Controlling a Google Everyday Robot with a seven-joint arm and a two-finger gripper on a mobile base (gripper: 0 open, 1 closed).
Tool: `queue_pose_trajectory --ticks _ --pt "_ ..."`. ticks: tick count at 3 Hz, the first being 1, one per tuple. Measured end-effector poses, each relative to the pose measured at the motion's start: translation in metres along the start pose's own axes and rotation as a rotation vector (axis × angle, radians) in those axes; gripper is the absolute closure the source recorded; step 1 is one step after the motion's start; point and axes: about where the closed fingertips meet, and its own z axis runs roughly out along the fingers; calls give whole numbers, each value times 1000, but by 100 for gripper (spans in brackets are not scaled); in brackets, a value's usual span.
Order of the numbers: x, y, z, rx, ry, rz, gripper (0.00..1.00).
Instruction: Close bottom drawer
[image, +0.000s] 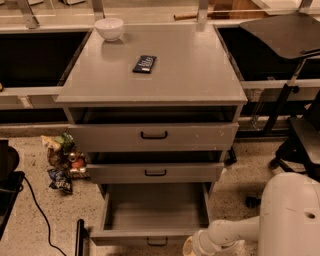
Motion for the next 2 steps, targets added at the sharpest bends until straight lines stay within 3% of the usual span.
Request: queue_pose_trajectory --ticks 1,2 --pt "18 -19 13 81 -39 31 100" --pt "36 -44 17 149 -99 59 81"
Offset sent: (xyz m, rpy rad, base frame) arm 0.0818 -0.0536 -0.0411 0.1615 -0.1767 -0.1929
